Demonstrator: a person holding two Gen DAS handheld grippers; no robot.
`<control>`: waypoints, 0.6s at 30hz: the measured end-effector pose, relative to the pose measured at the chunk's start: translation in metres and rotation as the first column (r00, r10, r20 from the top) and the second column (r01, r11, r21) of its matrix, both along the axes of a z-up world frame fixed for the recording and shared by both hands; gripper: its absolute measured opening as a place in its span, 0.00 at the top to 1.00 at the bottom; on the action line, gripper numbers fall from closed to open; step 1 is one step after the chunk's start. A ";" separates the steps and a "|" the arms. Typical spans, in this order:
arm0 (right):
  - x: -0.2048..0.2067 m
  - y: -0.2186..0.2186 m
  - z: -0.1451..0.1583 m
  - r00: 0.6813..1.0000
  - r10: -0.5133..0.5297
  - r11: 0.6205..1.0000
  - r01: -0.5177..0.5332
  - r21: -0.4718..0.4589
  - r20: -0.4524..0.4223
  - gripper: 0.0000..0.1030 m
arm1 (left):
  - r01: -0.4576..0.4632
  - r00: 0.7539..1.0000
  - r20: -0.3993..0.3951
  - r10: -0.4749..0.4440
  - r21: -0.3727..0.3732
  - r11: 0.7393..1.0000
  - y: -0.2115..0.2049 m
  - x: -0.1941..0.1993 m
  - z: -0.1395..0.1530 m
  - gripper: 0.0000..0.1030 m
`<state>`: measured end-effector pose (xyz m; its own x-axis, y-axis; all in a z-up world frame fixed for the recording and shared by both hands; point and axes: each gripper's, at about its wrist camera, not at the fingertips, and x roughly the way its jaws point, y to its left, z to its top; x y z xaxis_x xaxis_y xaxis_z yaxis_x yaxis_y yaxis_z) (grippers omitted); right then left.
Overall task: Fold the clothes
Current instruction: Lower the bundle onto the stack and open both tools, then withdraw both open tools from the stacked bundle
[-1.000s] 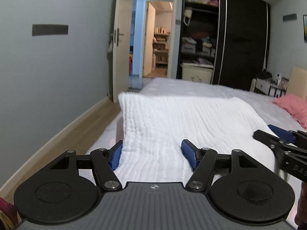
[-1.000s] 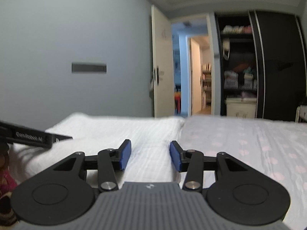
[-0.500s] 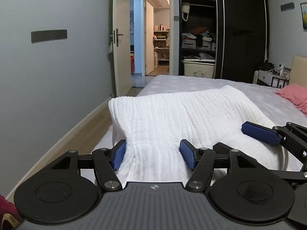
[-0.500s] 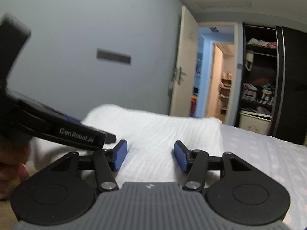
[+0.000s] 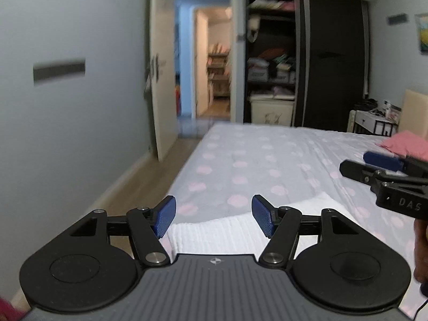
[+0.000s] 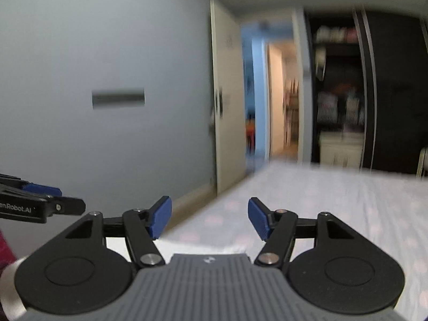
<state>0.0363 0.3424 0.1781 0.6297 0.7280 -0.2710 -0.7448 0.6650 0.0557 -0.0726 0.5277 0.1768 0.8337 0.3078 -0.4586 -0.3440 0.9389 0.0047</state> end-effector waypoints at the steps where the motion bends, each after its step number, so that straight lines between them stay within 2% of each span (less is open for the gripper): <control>1: 0.006 0.007 -0.004 1.000 -0.003 0.999 0.002 -0.045 -0.027 0.36 | -0.008 1.000 -0.025 0.008 -0.017 1.000 0.002 0.008 -0.004 0.41; 3: 0.012 0.021 -0.017 0.998 -0.013 0.988 0.005 -0.156 -0.054 0.38 | -0.021 0.995 -0.093 0.017 -0.034 0.999 0.004 0.021 -0.015 0.43; 4: 0.013 0.025 -0.024 0.998 -0.024 0.981 0.012 -0.194 -0.059 0.38 | -0.025 0.990 -0.137 0.020 -0.033 0.999 0.004 0.026 -0.023 0.49; 7: 0.017 0.027 -0.043 0.992 -0.029 0.969 -0.002 -0.249 -0.124 0.38 | -0.033 0.972 -0.235 0.021 -0.047 0.998 0.004 0.037 -0.044 0.51; 9: 0.017 0.020 -0.048 0.990 -0.027 0.973 -0.006 -0.232 -0.138 0.38 | -0.036 0.968 -0.248 0.022 -0.050 0.998 0.003 0.035 -0.049 0.51; 13: 0.005 0.002 -0.032 0.995 -0.024 0.983 0.006 -0.182 -0.097 0.36 | -0.053 0.974 -0.222 0.042 -0.047 0.997 -0.009 0.019 -0.037 0.51; 18: -0.030 -0.022 -0.015 0.996 -0.007 0.990 -0.005 -0.139 -0.084 0.34 | -0.097 0.977 -0.195 0.083 -0.062 0.993 -0.027 -0.006 -0.018 0.48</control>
